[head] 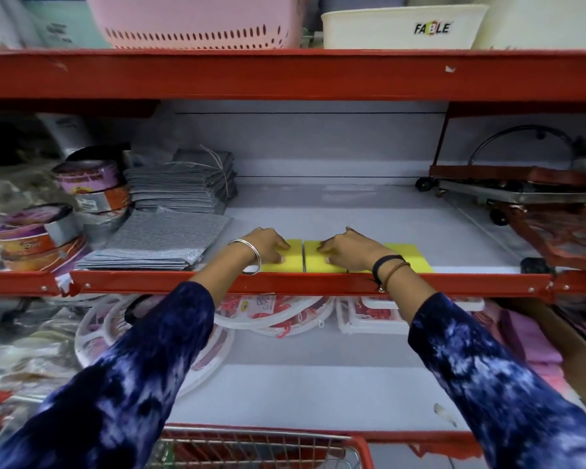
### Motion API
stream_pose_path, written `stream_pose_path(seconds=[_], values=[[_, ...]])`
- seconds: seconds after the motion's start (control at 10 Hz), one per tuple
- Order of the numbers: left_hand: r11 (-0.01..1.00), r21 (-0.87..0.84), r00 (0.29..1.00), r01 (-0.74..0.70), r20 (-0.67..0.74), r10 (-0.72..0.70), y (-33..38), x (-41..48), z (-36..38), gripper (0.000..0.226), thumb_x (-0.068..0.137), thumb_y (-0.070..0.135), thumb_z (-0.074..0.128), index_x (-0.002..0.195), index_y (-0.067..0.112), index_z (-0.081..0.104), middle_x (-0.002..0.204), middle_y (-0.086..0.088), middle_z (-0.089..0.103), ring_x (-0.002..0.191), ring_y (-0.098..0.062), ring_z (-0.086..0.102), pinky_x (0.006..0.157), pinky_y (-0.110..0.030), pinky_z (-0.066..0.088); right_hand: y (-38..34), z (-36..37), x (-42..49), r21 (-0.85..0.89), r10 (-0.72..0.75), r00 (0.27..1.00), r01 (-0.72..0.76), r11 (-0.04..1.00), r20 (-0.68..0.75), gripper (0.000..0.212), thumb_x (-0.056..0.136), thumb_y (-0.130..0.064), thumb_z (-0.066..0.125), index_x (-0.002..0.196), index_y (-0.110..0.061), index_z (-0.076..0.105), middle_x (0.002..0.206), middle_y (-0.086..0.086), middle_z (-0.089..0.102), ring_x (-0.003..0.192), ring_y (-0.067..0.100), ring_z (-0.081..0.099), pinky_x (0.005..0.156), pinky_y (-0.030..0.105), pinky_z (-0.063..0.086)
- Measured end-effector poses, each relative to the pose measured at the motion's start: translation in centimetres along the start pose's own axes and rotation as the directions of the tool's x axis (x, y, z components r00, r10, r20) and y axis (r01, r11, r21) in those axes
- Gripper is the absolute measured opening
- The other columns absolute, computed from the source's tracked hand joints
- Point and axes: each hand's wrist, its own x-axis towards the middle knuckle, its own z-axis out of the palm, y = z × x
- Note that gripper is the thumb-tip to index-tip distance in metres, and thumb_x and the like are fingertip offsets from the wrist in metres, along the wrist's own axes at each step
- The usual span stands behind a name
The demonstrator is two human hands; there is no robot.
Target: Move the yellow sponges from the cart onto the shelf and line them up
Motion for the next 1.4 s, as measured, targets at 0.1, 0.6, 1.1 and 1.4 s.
stream_pose_path(seconds=[0.1, 0.6, 1.1, 1.4], values=[[1.000, -0.018, 1.000, -0.020, -0.004, 0.020, 0.6, -0.4, 0.1, 0.043, 0.091, 0.019, 0.059, 0.134, 0.015, 0.055, 0.144, -0.004, 0.051, 0.135, -0.024, 0.045, 0.115, -0.029, 0.028, 0.0, 0.1, -0.8, 0.067, 0.027, 1.000, -0.027, 0.997, -0.005, 0.043, 0.095, -0.025, 0.049, 0.137, -0.023, 0.051, 0.147, 0.004, 0.050, 0.136, 0.029, 0.042, 0.119, 0.042, 0.028], [0.998, -0.062, 0.999, -0.031, -0.039, 0.029, 0.4, -0.1, 1.2, 0.041, 0.090, 0.019, 0.059, 0.131, 0.017, 0.057, 0.141, -0.002, 0.056, 0.133, -0.025, 0.046, 0.117, -0.038, 0.030, 2.6, 0.4, -5.0, 0.263, 0.215, 0.975, -0.193, 0.945, -0.059, 0.045, 0.098, -0.031, 0.045, 0.140, -0.014, 0.049, 0.152, 0.007, 0.043, 0.140, 0.031, 0.037, 0.117, 0.039, 0.029], [0.996, -0.072, 0.998, 0.057, -0.019, -0.058, 1.8, -0.8, 1.1, 0.040, 0.088, 0.010, 0.054, 0.125, 0.022, 0.062, 0.138, 0.000, 0.058, 0.128, -0.022, 0.053, 0.113, -0.034, 0.038, 0.3, -0.1, -5.1, 0.227, 0.294, 0.956, -0.288, 0.930, 0.008, 0.057, 0.094, -0.042, 0.051, 0.141, -0.011, 0.046, 0.150, 0.011, 0.045, 0.140, 0.032, 0.036, 0.113, 0.039, 0.033], [0.980, -0.193, 0.936, -0.055, -0.351, -0.017, 3.6, -4.9, -0.1, 0.031, 0.091, 0.020, 0.053, 0.119, 0.016, 0.065, 0.131, -0.005, 0.063, 0.125, -0.027, 0.054, 0.107, -0.042, 0.044, 0.7, -0.9, -9.1, 0.482, 0.319, 0.870, -0.109, 0.869, -0.377, 0.044, 0.095, -0.029, 0.052, 0.137, -0.015, 0.053, 0.148, 0.001, 0.049, 0.139, 0.024, 0.041, 0.113, 0.036, 0.034]])
